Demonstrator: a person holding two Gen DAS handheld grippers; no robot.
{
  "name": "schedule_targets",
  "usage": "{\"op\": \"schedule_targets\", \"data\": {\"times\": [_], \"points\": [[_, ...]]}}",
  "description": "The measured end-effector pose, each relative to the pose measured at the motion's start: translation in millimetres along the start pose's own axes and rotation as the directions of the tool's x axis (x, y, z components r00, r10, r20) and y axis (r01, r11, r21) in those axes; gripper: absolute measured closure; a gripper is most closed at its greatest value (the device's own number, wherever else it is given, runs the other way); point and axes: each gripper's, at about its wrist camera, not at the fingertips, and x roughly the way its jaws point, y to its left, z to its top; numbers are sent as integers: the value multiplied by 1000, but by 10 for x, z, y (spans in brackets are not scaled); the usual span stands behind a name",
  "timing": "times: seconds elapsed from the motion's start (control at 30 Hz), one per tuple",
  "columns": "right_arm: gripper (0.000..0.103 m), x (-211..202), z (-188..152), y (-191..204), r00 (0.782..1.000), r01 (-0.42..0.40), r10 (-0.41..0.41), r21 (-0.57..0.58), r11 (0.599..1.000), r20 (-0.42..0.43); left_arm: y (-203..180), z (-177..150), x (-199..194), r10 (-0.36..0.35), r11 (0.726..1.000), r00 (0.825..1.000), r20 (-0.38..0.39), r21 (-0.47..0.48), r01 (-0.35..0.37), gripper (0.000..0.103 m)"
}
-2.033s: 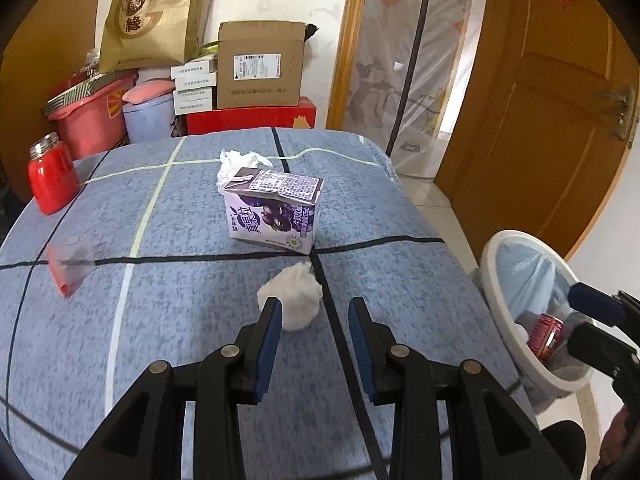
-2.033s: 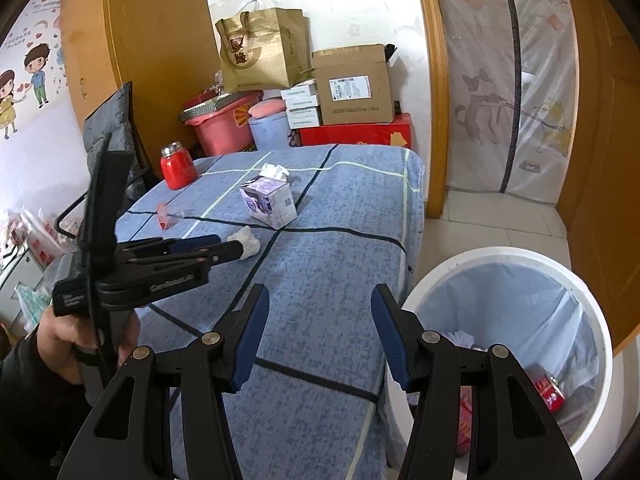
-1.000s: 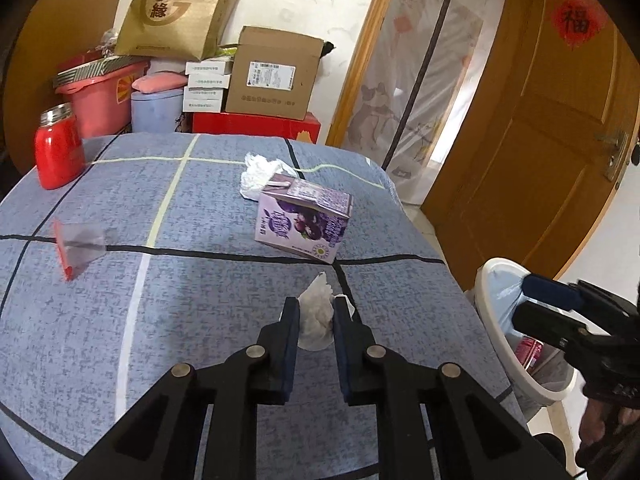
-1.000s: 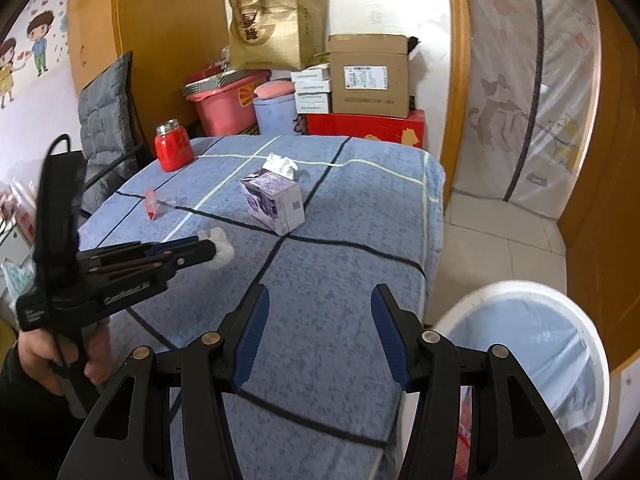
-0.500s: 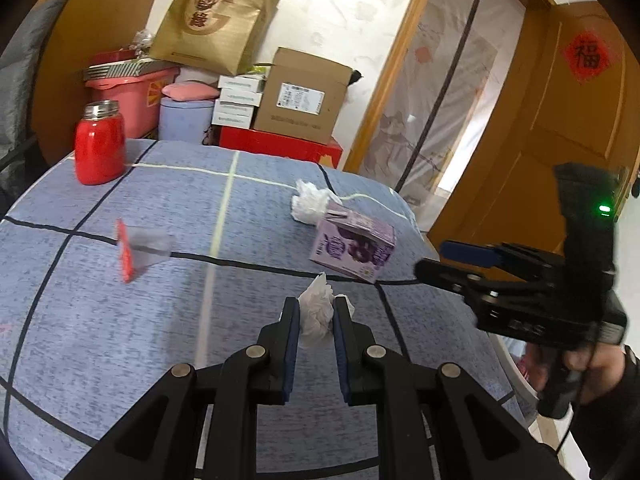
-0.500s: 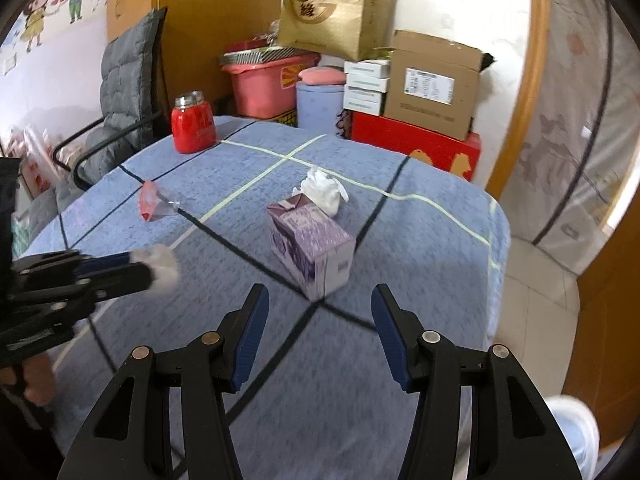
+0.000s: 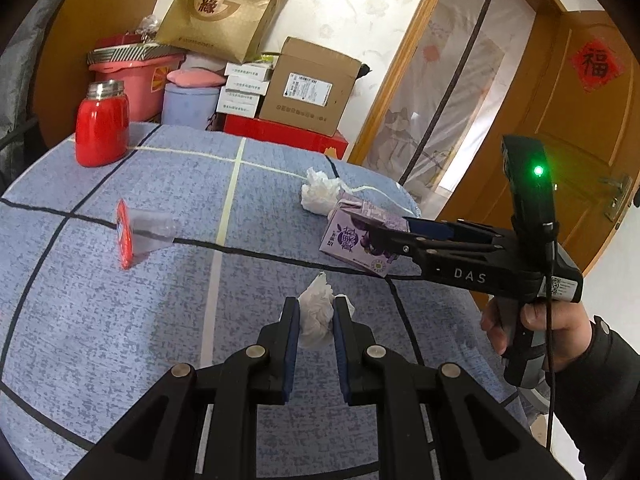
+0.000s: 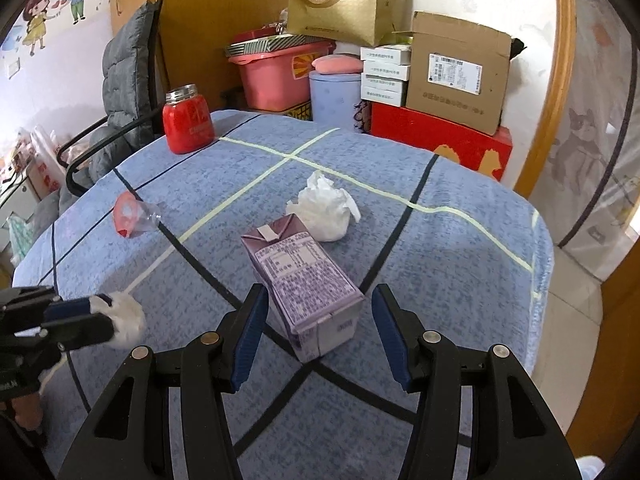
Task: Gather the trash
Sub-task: 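Grasp the purple juice box with the right tool while the left tool holds the tissue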
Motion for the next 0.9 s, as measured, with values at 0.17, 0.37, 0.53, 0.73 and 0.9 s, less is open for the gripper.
{"op": "schedule_targets", "data": {"times": [0.17,0.37,0.53,0.73,0.9], "points": [[49,-19,19,97,1000,-18,18,20,1000,17,5,1,0,9,1000,1000,1,-6,-9,86],[63,-106,-25,273,1000,-2,2,5,1000,15,34,-2,-8,21,1000,1000,-2,-16,-21,86],[63,-271,-92,327,1000,5,-6,50,999,27,21,-8,-37,30,999,1000,-2,-12,-30,86],[63,-597,-279,341,999,7,-12,118,993,47,-78,-28,-107,50,999,999,0,8,-50,86],[63,-927,-496,306,997,-2,-11,176,984,72,-243,-58,-222,63,998,998,3,29,-63,86]]}}
